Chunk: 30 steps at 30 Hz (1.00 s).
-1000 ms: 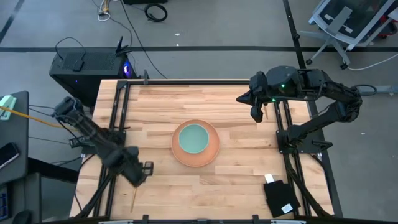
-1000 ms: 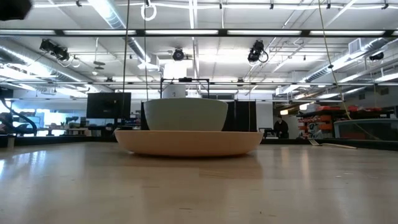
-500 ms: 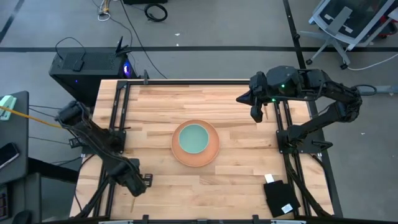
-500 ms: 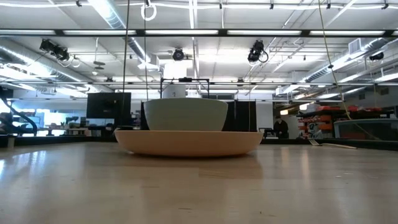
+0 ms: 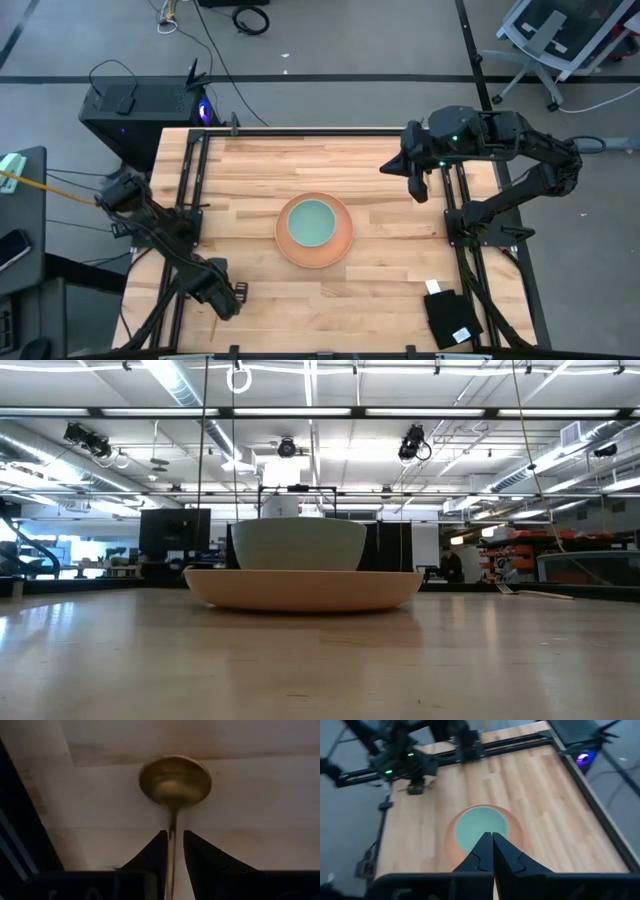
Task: Set table place
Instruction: Put the spoon into the bowl
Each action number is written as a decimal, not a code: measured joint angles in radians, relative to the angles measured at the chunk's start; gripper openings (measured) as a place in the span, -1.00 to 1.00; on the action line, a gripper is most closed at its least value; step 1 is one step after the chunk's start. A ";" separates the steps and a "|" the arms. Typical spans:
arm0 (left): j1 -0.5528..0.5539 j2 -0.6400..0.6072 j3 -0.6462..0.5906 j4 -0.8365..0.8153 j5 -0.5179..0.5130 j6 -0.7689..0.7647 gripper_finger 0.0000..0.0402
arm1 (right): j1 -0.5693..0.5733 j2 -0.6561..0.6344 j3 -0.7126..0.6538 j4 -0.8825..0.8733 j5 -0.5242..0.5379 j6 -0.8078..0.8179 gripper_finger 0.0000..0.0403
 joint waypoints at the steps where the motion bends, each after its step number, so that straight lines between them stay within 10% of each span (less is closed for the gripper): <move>1: 0.000 0.007 0.000 0.001 0.003 0.000 -0.66 | 0.000 0.000 0.000 0.000 -0.022 -0.010 -1.00; 30: -0.014 0.046 0.003 0.033 0.001 0.067 -0.88 | 0.000 0.000 0.000 0.000 -0.106 -0.044 -1.00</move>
